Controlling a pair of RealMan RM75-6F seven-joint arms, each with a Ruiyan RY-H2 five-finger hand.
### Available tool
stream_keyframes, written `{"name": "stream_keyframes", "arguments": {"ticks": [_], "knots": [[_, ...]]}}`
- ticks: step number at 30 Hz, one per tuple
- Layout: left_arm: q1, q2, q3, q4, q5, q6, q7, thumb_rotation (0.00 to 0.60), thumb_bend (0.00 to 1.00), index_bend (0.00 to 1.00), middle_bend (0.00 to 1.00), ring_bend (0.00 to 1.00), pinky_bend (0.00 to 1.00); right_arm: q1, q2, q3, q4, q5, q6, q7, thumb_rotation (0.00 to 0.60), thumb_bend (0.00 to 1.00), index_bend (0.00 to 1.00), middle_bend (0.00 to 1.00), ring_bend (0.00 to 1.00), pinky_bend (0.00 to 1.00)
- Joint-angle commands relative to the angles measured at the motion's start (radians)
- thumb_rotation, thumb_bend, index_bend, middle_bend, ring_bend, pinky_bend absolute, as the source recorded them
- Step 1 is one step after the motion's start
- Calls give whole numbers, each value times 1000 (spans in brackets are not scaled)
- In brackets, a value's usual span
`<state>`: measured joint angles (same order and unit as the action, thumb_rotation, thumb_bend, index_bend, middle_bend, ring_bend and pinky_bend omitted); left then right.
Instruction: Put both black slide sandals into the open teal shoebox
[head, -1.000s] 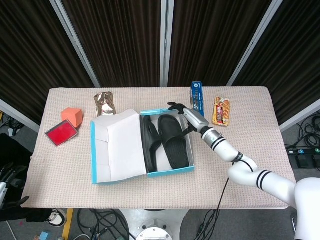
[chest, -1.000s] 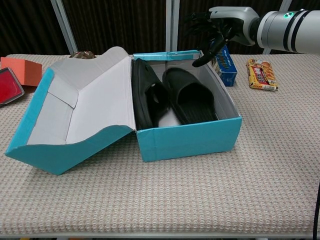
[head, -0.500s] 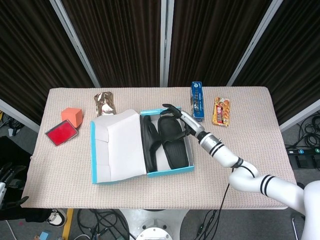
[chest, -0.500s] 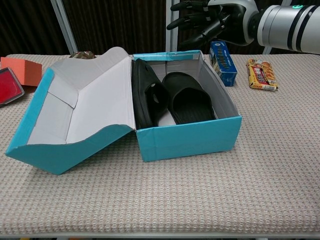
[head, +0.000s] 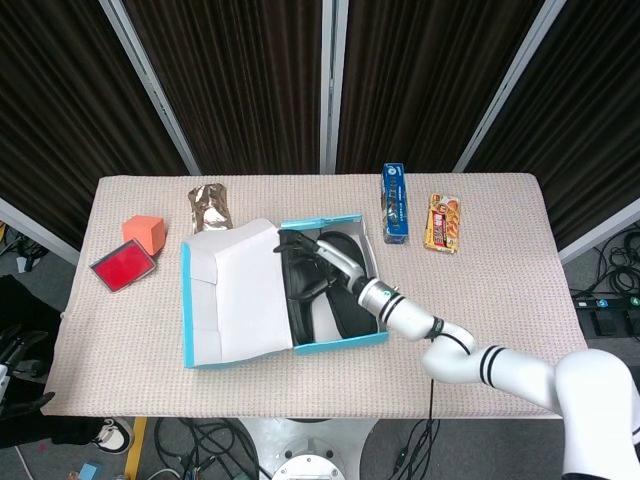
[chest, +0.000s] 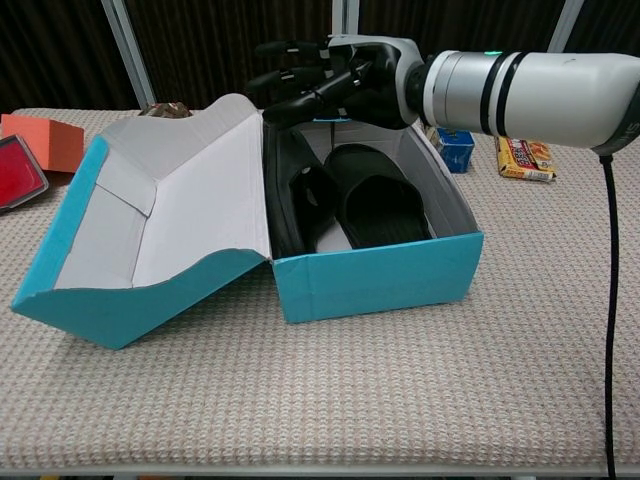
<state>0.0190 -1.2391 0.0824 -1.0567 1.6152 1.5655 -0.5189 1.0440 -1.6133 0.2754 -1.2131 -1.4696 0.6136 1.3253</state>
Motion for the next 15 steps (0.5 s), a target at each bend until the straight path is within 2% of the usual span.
{"name": "stream_keyframes", "arguments": {"ticks": [1,15], "knots": [[1,-2,-1,5,-2,-1,-4,600,0,171,186,51,121,17,-22,-9,25,2,-16,1,600,0,50,183,41,203],[2,-4,-1,11,1,2,-8,600,0,170,186,51,121,17,-40,-26,53,83,-62,-127,600,0,50,162,38,203]]}}
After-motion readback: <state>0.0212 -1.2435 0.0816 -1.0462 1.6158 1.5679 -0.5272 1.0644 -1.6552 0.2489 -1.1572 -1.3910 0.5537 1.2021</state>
